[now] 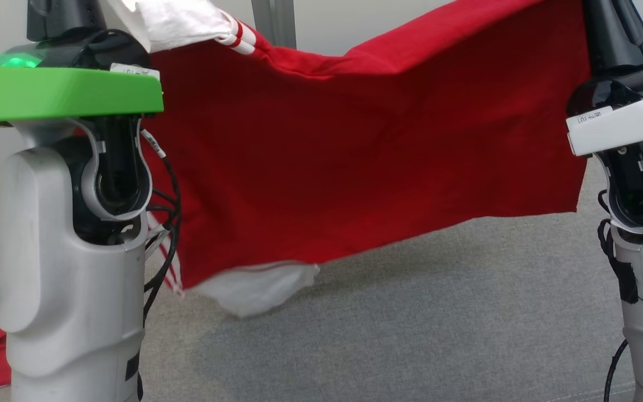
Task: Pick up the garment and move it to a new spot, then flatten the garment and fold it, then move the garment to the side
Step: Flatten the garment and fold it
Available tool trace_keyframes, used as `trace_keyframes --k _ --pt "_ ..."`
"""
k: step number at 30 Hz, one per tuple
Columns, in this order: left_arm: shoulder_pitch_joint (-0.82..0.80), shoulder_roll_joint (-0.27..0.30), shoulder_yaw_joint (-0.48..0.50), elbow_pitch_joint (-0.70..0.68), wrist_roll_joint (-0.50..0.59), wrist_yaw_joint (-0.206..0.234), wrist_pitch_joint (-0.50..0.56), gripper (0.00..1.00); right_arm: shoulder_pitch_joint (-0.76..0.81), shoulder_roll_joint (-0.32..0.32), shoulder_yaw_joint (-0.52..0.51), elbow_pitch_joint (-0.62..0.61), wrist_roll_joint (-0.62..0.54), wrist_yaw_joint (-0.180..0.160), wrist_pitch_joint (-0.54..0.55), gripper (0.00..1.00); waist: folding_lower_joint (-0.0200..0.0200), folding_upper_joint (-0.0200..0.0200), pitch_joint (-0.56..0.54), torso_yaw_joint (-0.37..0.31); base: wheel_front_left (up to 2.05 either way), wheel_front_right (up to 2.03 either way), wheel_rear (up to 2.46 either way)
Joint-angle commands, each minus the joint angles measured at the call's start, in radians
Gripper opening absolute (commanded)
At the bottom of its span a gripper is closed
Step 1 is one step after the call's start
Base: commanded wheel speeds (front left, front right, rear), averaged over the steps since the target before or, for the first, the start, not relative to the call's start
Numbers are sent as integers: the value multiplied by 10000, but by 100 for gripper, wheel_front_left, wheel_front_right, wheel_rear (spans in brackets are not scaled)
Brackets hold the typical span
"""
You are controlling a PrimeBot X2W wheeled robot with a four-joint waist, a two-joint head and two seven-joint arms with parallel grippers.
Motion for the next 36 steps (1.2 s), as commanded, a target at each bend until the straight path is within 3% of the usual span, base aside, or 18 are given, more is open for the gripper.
trace_keyframes --k 1,6,10,13,18,23,29,32,36 --pt "-111 39 -4 -170 -73 157 140 0 57 188 -132 -199 -220 1 267 0 0 0 34 -9 0 0 0" --pt "-276 148 124 -305 -166 567 693 0 143 705 -584 -569 -807 1 1099 0 0 0 621 -33 0 0 0" --pt "-895 538 -16 106 103 553 1167 0 -320 947 -849 -268 -1058 1 1565 0 0 0 1567 -55 0 0 0" --pt "-1909 830 -20 789 256 545 1477 0 -1050 1073 -1090 379 -1006 2 1722 0 0 0 2588 -78 0 0 0" --pt "-4139 1619 -340 2541 1035 103 1600 0 -3007 1007 -1048 2150 -1097 2 1405 0 0 0 4339 -84 0 0 0" --pt "-6953 1930 -644 4749 1572 -472 1283 0 -5809 305 -342 4562 -2000 1 27 0 0 0 5727 28 0 0 0" --pt "-9646 1841 -677 7052 2055 -601 -34 0 -8739 233 -140 7269 -2581 1 -1995 0 0 0 6528 190 0 0 0" --pt "-10385 1727 -705 7923 2231 -555 -922 0 -9446 166 -74 8254 -2752 -1 -2913 0 0 0 6692 279 0 0 0" --pt "-10723 1528 -763 8808 2309 -822 -1594 0 -9593 152 93 9248 -2692 -1 -3473 0 0 0 6838 405 0 0 0"
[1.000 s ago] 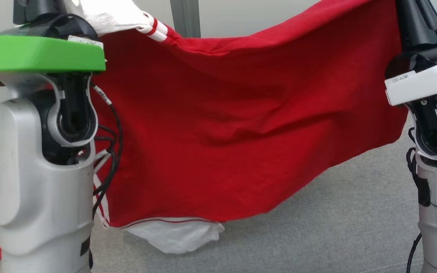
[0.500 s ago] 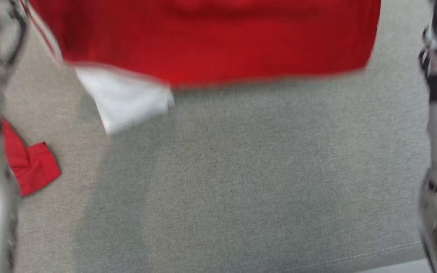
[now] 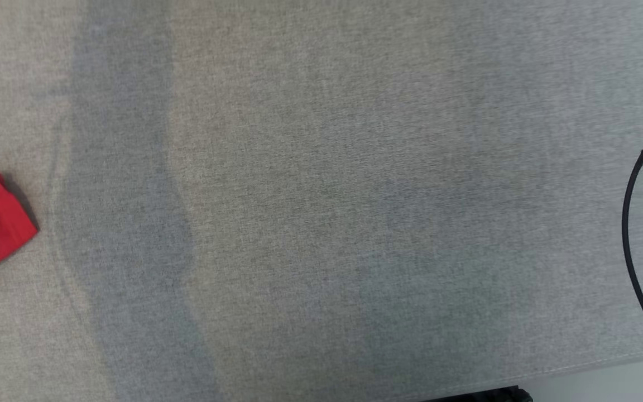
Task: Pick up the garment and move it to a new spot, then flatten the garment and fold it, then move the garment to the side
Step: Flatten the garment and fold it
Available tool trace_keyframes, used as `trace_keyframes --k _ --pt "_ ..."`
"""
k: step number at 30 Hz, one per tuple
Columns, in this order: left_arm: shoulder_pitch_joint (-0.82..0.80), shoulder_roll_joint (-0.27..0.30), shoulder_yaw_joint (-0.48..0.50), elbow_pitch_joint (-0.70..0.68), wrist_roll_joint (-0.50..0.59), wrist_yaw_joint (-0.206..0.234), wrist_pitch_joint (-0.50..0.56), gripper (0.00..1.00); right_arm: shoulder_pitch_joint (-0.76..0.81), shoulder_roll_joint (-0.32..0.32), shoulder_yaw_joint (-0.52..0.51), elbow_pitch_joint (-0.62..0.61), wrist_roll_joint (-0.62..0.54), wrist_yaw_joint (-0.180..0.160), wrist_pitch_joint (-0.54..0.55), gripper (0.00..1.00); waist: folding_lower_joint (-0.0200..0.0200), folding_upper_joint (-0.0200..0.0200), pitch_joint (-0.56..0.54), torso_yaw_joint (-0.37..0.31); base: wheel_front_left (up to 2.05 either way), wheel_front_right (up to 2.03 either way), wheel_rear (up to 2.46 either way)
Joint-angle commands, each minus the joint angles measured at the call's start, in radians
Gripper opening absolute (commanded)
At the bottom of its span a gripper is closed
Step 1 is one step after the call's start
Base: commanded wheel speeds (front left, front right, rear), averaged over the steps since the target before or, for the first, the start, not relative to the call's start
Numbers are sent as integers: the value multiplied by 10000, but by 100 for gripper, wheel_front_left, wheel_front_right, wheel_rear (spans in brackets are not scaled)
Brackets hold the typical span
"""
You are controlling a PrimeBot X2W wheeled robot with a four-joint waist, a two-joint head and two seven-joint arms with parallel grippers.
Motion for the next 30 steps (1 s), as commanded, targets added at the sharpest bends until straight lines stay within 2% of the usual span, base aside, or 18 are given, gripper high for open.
trace_keyframes --k 1,6,10,15,20,25,30 --pt "86 -63 -17 217 -29 -177 -124 0 183 -88 27 254 65 -3 -108 0 -4 0 486 285 0 0 0" --pt "1065 -293 -338 938 219 -745 -277 0 968 -262 293 1007 164 -3 -204 0 -4 0 409 519 0 0 0" --pt "2283 -431 -235 730 342 -897 -277 0 1937 -304 566 1304 437 -3 -189 0 -4 0 95 643 0 0 0" --pt "4075 -293 18 281 385 -1137 -271 0 2976 -286 1513 1693 1114 -1 -186 0 -4 0 -553 629 0 0 0" --pt "5777 -57 7 192 258 -1428 -273 0 4099 -744 2973 1789 1930 -3 183 0 -4 0 -1465 742 0 0 0" --pt "7234 304 -649 60 262 -1563 -275 0 5054 -1298 4125 1549 2870 -6 643 0 -4 0 -2386 855 0 0 0" --pt "8864 666 -1674 -386 -441 -1574 -85 0 6013 -1797 5233 1250 3690 -9 1084 0 -4 0 -3351 980 0 0 0"
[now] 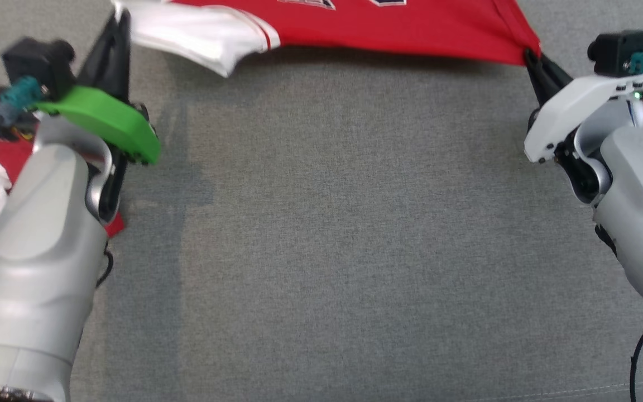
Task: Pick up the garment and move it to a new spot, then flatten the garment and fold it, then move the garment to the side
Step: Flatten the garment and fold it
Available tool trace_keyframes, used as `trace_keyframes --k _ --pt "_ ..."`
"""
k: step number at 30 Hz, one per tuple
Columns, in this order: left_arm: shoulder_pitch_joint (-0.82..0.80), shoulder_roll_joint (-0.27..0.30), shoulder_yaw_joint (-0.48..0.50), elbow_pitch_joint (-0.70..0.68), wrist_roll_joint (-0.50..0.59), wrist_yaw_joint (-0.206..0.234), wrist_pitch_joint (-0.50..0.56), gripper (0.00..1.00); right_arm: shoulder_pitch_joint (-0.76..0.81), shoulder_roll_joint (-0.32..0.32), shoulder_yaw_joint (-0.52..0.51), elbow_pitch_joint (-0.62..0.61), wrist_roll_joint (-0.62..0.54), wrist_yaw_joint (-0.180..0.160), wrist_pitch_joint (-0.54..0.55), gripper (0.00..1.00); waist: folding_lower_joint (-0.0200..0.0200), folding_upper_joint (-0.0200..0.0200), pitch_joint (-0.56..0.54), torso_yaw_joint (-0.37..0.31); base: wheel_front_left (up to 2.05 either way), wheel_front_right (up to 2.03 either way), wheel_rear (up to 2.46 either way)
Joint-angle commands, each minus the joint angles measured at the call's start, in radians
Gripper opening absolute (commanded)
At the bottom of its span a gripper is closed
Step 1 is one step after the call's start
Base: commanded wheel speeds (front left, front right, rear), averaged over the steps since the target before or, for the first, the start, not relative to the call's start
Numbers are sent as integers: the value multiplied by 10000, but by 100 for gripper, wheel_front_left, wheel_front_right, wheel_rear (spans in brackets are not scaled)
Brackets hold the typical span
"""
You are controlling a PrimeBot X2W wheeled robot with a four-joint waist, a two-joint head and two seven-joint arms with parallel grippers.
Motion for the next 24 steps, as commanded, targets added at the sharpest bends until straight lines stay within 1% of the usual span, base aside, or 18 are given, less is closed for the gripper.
trace_keyframes --k 1,2,3,7,10,13,16,17,21,24 --pt "527 275 -356 -208 -196 3 115 0 340 -226 174 -88 232 -17 32 0 1 0 -1077 199 0 0 0" --pt "1140 573 -988 -657 -494 4 285 0 646 -441 493 -216 551 -17 35 0 1 0 -1400 238 0 0 0" --pt "1479 723 -1226 -931 -782 4 404 0 808 -556 686 -310 695 -17 65 0 1 0 -1550 269 0 0 0" --pt "2590 1426 -1934 -1870 -1549 7 855 0 1294 -1033 1485 -588 1038 -17 239 0 1 0 -2064 338 0 0 0" --pt "3313 1972 -2266 -2483 -2060 8 1119 0 1622 -1367 2028 -801 1314 -17 431 0 1 0 -2396 347 0 0 0" --pt "4124 2526 -2654 -3315 -2687 7 1380 0 2044 -1759 2655 -1121 1825 -17 863 0 1 0 -2763 335 0 0 0" --pt "4659 3011 -3024 -4098 -3150 7 1675 0 2353 -2102 3056 -1421 2325 -17 1292 0 1 0 -3029 334 0 0 0" --pt "4899 3276 -3229 -4482 -3335 7 1848 0 2497 -2290 3243 -1561 2516 -17 1501 0 1 0 -3140 331 0 0 0" --pt "5427 3999 -3777 -5649 -3820 7 2265 0 2866 -2801 3832 -2155 3122 -17 2173 0 1 0 -3408 305 0 0 0" --pt "5801 4734 -4319 -6694 -4119 6 2656 0 3144 -3268 4285 -2676 3652 -17 2748 0 1 0 -3634 243 0 0 0"
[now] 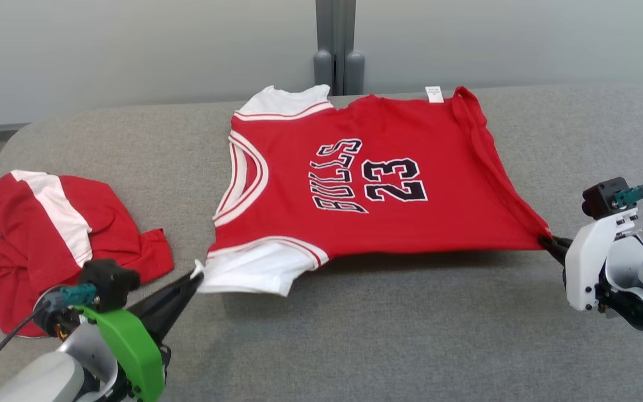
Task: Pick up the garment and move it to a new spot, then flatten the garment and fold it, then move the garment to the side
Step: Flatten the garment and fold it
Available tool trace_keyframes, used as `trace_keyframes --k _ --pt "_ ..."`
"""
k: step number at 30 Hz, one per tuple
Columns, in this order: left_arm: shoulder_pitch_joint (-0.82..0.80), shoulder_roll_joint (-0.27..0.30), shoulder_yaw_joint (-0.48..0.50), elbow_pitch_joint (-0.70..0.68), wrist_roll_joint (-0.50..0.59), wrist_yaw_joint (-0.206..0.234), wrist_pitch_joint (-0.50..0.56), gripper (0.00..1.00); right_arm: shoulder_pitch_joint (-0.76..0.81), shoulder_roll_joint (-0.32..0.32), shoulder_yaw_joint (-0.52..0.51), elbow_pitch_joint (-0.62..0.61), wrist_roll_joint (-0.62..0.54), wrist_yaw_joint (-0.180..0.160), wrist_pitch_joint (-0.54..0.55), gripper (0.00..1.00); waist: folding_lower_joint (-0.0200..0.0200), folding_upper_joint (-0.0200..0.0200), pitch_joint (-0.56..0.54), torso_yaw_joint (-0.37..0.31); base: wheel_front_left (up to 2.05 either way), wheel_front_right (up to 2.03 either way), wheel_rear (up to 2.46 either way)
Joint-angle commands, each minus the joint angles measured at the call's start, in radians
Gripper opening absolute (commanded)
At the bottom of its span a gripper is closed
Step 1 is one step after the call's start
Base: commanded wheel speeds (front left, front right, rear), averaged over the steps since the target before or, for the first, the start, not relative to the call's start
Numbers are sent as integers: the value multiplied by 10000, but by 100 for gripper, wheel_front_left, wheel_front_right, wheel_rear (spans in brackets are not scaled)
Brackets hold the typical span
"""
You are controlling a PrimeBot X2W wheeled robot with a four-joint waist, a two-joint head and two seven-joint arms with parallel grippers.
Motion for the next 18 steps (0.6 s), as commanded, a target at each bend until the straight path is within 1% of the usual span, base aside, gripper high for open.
trace_keyframes --k 1,2,6,10,12,14,18 --pt "274 343 -132 -288 -104 27 93 0 251 -199 115 -168 277 -17 226 0 1 0 -272 -75 0 0 0" --pt "425 607 -286 -554 -167 27 187 0 349 -304 241 -398 491 -17 427 0 1 0 -343 -116 0 0 0" --pt "896 1236 -722 -1376 -447 27 442 0 702 -855 602 -1158 1211 -17 1136 0 1 0 -548 -202 0 0 0" --pt "1233 1709 -999 -2060 -925 27 631 0 1024 -1353 959 -1942 1812 -17 2003 0 1 0 -600 -279 0 0 0" --pt "1251 1936 -1074 -2273 -1012 27 761 0 1043 -1624 1126 -2321 1903 -15 2396 0 1 0 -581 -315 0 0 0" --pt "1185 2162 -1116 -2419 -980 27 864 0 944 -1813 1081 -2657 2102 -17 2519 0 1 0 -528 -364 0 0 0" --pt "780 2360 -994 -2513 -767 34 986 0 624 -1956 908 -2842 2229 -17 2601 0 1 0 -273 -450 0 0 0"
